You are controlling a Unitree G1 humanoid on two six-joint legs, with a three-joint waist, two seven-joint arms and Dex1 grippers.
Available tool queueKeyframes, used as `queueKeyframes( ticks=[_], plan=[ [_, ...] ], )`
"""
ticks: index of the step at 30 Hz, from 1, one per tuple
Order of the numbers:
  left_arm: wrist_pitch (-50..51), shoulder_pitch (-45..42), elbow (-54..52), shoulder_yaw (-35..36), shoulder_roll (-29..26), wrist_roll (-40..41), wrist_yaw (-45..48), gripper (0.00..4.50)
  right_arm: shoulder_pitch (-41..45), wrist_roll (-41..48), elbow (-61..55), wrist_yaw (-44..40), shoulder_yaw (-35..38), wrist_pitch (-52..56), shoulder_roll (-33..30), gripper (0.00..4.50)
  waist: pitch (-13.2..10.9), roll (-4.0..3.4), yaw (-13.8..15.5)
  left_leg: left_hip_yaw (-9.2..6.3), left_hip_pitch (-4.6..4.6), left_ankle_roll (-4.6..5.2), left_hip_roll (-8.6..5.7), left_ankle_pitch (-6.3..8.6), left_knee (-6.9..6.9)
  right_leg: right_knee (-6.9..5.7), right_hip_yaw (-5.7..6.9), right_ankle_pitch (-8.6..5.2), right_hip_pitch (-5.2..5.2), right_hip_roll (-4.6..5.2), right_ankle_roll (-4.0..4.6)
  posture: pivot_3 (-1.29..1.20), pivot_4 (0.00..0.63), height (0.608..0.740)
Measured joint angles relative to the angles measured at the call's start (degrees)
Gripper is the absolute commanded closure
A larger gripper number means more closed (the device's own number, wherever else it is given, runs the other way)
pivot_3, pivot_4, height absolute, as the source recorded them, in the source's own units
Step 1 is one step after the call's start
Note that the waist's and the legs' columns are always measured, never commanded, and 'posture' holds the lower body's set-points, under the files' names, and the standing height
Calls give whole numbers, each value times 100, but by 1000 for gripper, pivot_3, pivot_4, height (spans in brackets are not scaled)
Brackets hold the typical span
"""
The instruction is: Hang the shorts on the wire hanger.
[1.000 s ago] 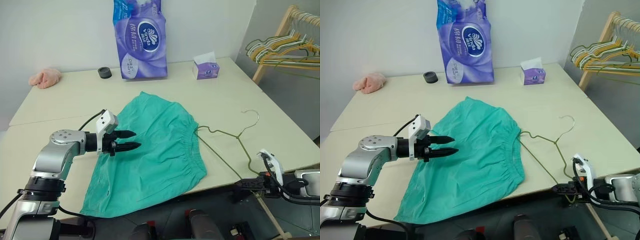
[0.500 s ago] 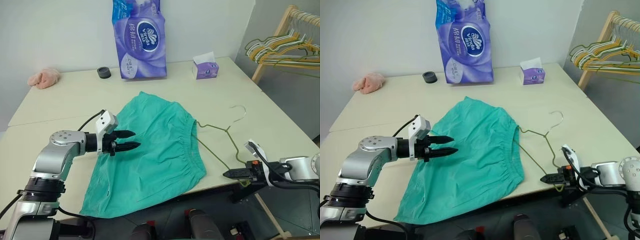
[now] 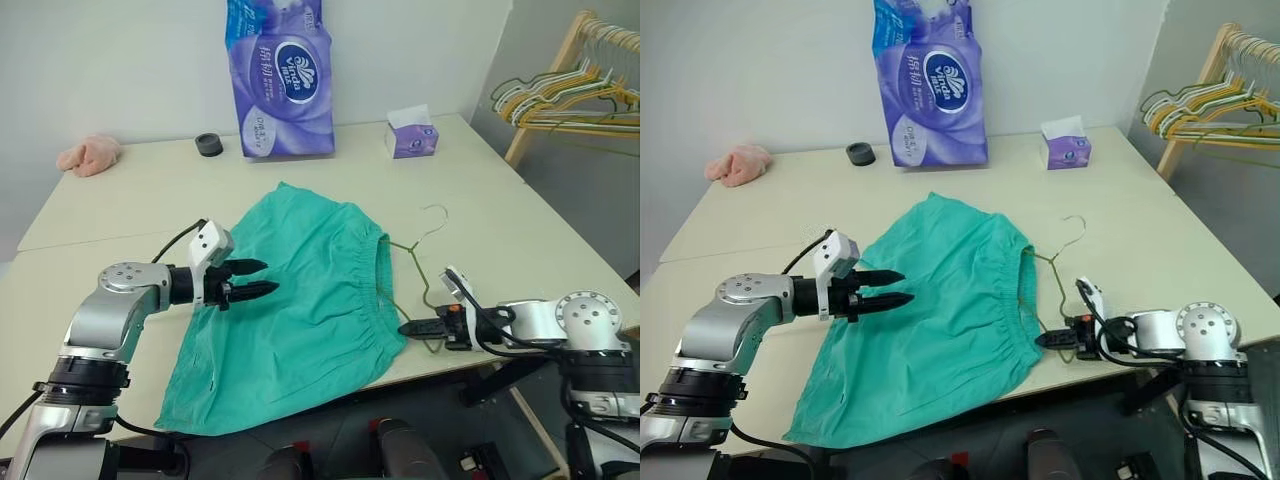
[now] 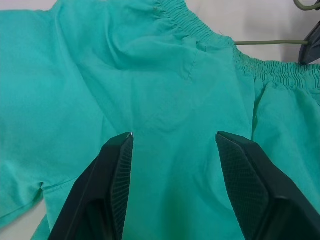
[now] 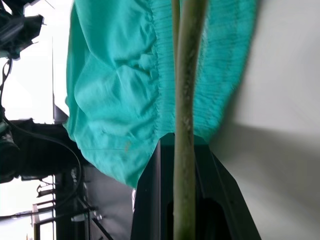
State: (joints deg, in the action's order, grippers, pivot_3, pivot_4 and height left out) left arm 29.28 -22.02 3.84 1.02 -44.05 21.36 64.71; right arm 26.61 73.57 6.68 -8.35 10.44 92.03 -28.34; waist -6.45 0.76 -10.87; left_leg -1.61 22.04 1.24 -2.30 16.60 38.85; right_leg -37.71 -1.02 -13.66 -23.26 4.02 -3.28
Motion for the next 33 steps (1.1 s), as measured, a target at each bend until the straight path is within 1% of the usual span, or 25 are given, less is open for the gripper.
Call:
queueKeyframes(
  ticks=[4,8,9,11,12,13,15,18,21,23,28,33],
  plan=[
    [-14,0,0,87,0,0,-73,1736,132,-27,98,280,292,1,178,4500,2,0,7,0,1,0,-1,0,0,0,1,0,0,2,0,-228,74,740],
    [-95,-56,65,129,120,-2,-318,1736,143,-193,-90,374,327,-98,337,4500,2,-1,12,1,2,0,-1,0,0,-2,0,0,-2,2,0,-226,69,740],
    [-99,-119,130,145,178,2,-411,1564,138,-372,-315,299,184,-261,285,4500,2,-1,13,0,2,0,-1,0,1,-2,1,0,-2,2,0,-226,69,740],
    [-98,-348,380,312,323,15,-687,1175,157,-987,-1035,12,-432,-809,-2,4500,2,-1,16,0,6,0,-3,0,2,-4,7,0,-8,1,-3,-226,69,740],
    [-105,-476,487,406,352,30,-801,915,162,-1359,-1400,-188,-785,-1184,-167,4500,3,0,13,-1,6,0,-3,0,2,-4,8,0,-8,1,-3,-227,62,740],
    [-118,-577,541,482,364,34,-872,558,176,-1616,-1616,-339,-1012,-1455,-257,4500,3,1,11,-1,6,0,-3,0,2,-2,11,0,-8,0,-4,-227,62,740],
    [-228,-792,626,591,369,38,-936,29,180,-2260,-1914,-698,-1576,-2127,-400,4500,7,2,-5,0,5,-1,-4,0,1,-2,11,0,-8,0,-4,-227,58,740],
    [-455,-1133,831,601,370,4,-945,29,191,-3015,-2019,-1133,-2177,-2859,-521,4500,8,4,-7,1,5,-2,-4,-1,2,-3,11,1,-8,0,-3,-222,54,740],
    [-1034,-1586,1230,447,295,-284,-785,29,356,-3795,-1994,-1505,-2688,-3557,-611,4500,8,4,-8,2,5,-3,-6,-2,3,-3,13,2,-10,0,-3,-217,49,740],
    [-1411,-1911,1438,271,240,-504,-587,29,497,-4189,-1989,-1713,-2863,-3911,-663,4500,9,5,0,1,5,-4,-7,-2,3,-2,13,2,-10,1,-3,-213,47,740],
    [-2371,-2586,1974,-406,116,-1030,299,29,651,-5066,-2016,-2194,-3319,-4720,-740,4500,15,6,-4,2,4,-4,-8,-2,3,-2,13,2,-11,3,-2,-209,42,740],
    [-3112,-3127,2757,-828,469,-1386,706,29,661,-5680,-2045,-2530,-3517,-5099,-746,4500,16,8,7,0,9,-4,-10,-2,7,-3,13,2,-13,4,-3,-217,42,740]
  ],
)
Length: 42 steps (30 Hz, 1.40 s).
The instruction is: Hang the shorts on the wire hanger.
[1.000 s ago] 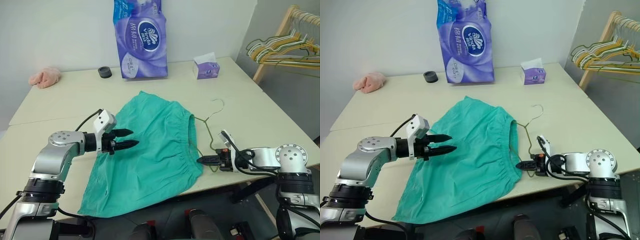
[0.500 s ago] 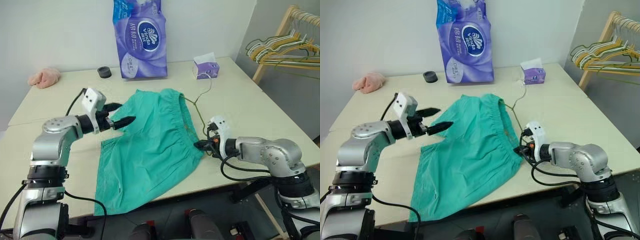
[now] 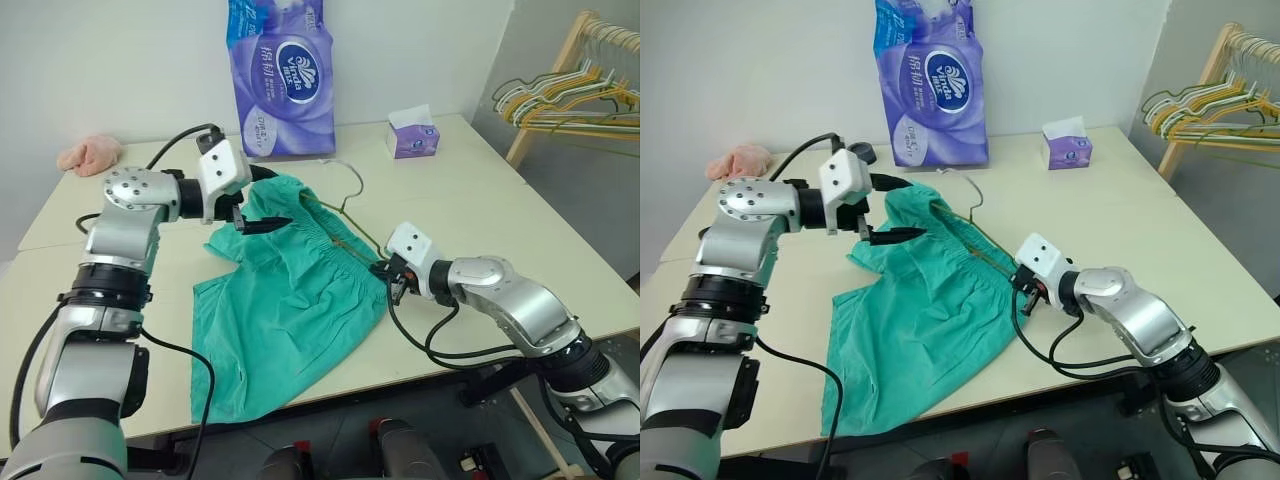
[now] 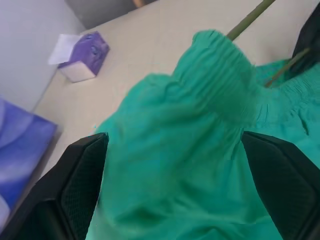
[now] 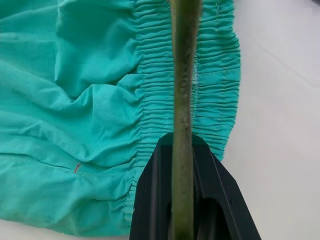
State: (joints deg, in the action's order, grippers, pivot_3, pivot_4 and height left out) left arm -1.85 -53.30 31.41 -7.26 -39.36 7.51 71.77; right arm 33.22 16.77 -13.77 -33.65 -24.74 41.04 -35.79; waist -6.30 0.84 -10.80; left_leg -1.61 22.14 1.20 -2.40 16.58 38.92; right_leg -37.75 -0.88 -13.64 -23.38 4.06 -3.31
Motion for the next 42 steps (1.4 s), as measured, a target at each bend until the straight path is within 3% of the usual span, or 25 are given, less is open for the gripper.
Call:
queueKeyframes(
  ticks=[5,12,15,19,21,42],
  plan=[
    [-294,-255,240,-146,87,-121,420,29,-15,-430,-2,-145,-44,-215,21,4500,1,-1,-51,2,0,0,1,0,-1,-3,-4,0,-6,0,0,-237,44,740],
    [-380,318,63,-530,-221,-292,1397,29,-128,-891,-2,-414,-67,-479,-16,4500,2,-2,-151,2,1,0,2,0,-2,-9,-5,-1,-12,-1,0,-250,43,740],
    [-394,327,65,-559,-256,-339,1486,583,-142,-1030,-2,-536,-67,-633,-30,4500,4,-1,-134,-2,11,0,-1,0,3,-7,-3,-1,-12,0,0,-249,43,740],
    [-402,322,101,-559,-258,-398,1469,1783,-193,-1149,-2,-663,-59,-808,-42,4500,5,0,-134,-2,11,0,0,0,4,-8,-3,-1,-13,0,-1,-249,44,740],
    [-356,323,116,-543,-258,-399,1447,2056,-241,-1168,-2,-717,-59,-889,-25,4500,5,0,-147,-2,11,0,0,0,4,-10,-3,-1,-13,0,0,-250,45,740],
    [246,807,-389,-206,-362,-226,1574,2159,-251,-1328,-8,-1205,121,-1156,169,4500,8,0,-180,-4,11,-2,0,-2,4,-14,-5,-1,-16,0,0,-248,46,740]
  ],
)
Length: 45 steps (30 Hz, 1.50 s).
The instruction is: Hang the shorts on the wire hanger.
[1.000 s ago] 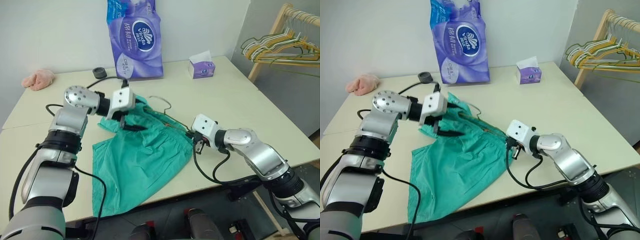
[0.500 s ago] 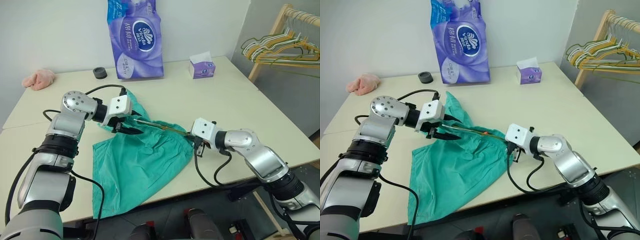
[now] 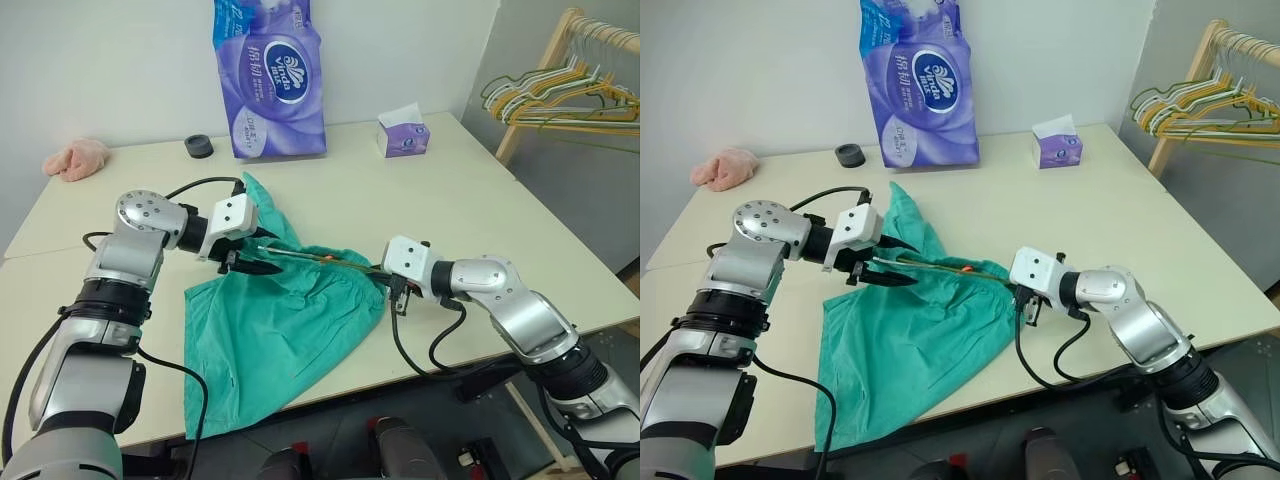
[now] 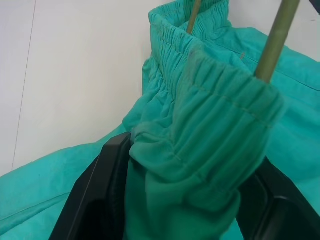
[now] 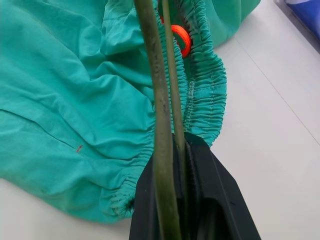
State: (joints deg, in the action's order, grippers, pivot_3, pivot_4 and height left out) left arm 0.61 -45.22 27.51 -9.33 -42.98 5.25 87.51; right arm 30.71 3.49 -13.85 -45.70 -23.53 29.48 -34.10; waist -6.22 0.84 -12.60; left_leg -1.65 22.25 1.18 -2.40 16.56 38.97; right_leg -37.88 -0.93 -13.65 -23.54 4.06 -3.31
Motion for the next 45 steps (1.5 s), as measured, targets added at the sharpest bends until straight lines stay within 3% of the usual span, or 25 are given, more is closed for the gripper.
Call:
queueKeyframes(
  ticks=[8,11,21,25,29,34,45],
  plan=[
    [-365,48,3,23,70,-90,-167,2159,-44,-16,-1,-61,42,6,-19,4500,4,1,1,-1,0,0,0,0,0,0,0,0,0,1,0,-251,49,740],
    [-365,82,7,14,100,-98,-195,2160,-70,-31,-68,-86,109,-38,-128,3664,4,0,0,1,0,0,-1,0,0,0,0,0,0,1,0,-251,50,740],
    [-317,113,-63,-81,305,12,-310,2341,-333,52,-540,-688,419,-516,-923,114,8,4,26,2,1,2,-2,1,2,1,3,-1,2,1,-1,-247,52,740],
    [-166,104,71,-60,258,10,-450,2345,-813,347,-377,-857,1280,-672,-1422,101,10,6,29,1,0,3,-1,2,3,1,3,-1,5,1,-1,-250,55,740],
    [68,101,212,-37,184,-18,-459,2407,-1360,636,-181,-840,1869,-1060,-1219,101,13,8,19,1,-3,3,1,2,1,-1,2,-1,5,-1,-1,-247,55,740],
    [411,99,290,-9,190,78,-466,2410,-1794,775,-60,-925,2073,-1679,-1070,101,13,8,8,7,-4,3,-1,1,3,-2,3,-1,6,-1,-1,-243,56,740],
    [1483,-92,520,756,453,705,-1156,2415,-1872,1380,-252,-870,2415,-1054,-850,101,15,8,54,5,-7,3,0,2,5,-3,0,-1,10,1,-2,-240,53,740]
  ],
)
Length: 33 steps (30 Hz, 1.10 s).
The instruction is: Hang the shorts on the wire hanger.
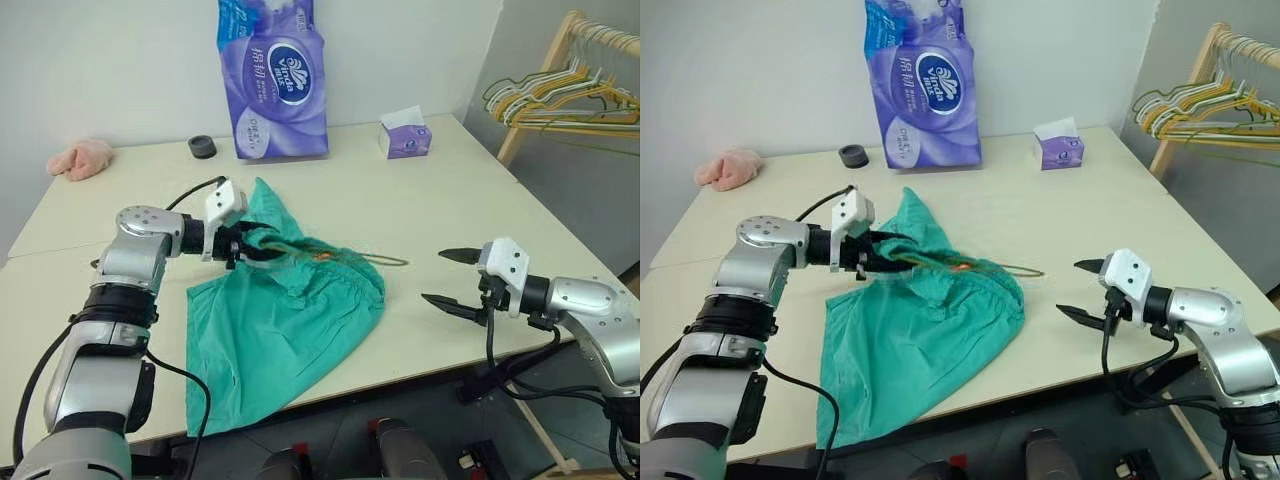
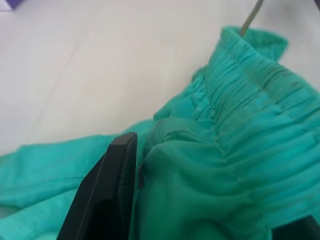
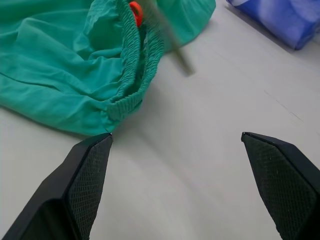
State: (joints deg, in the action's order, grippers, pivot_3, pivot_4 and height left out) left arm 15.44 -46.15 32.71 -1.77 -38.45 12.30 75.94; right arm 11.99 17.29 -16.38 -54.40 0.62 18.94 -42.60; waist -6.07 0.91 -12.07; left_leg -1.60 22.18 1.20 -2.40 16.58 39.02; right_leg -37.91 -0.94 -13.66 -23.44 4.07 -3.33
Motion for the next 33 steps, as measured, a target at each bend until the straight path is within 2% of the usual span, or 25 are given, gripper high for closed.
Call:
queueKeyframes(
  ticks=[8,18,21,25,28,33],
  plan=[
    [968,164,-71,502,166,544,-557,2416,-1,-42,-509,154,-471,109,366,101,4,0,8,-1,-3,-1,0,0,0,-1,-4,0,0,2,0,-240,51,740],
    [1735,513,-396,743,296,942,-1090,2416,2,-251,-724,287,-857,62,542,101,15,8,91,-3,-6,-3,-1,-1,1,-5,-6,1,0,11,1,-238,51,740],
    [2098,540,-439,811,288,1122,-1132,2416,64,-101,-838,494,-854,385,785,101,20,13,90,-4,-6,-4,-1,-1,1,-5,-6,1,0,11,1,-246,54,740],
    [2839,608,-868,738,88,1474,-700,2416,509,236,-851,1205,-842,1444,1477,101,23,14,72,-9,-6,-23,2,-10,-1,-9,-12,1,-7,13,3,-240,54,740],
    [2929,605,-1015,702,-57,1496,-579,2416,654,421,-815,1564,-800,2049,1723,101,30,12,81,-12,-6,-27,1,-11,-2,-7,-12,1,-6,13,4,-239,53,740],
    [2927,604,-1013,657,-79,1489,-531,2416,667,396,-642,1832,-909,2271,1882,101,37,15,103,-13,-6,-20,-4,-7,-2,-7,-12,1,-4,13,4,-235,52,740]
  ],
)
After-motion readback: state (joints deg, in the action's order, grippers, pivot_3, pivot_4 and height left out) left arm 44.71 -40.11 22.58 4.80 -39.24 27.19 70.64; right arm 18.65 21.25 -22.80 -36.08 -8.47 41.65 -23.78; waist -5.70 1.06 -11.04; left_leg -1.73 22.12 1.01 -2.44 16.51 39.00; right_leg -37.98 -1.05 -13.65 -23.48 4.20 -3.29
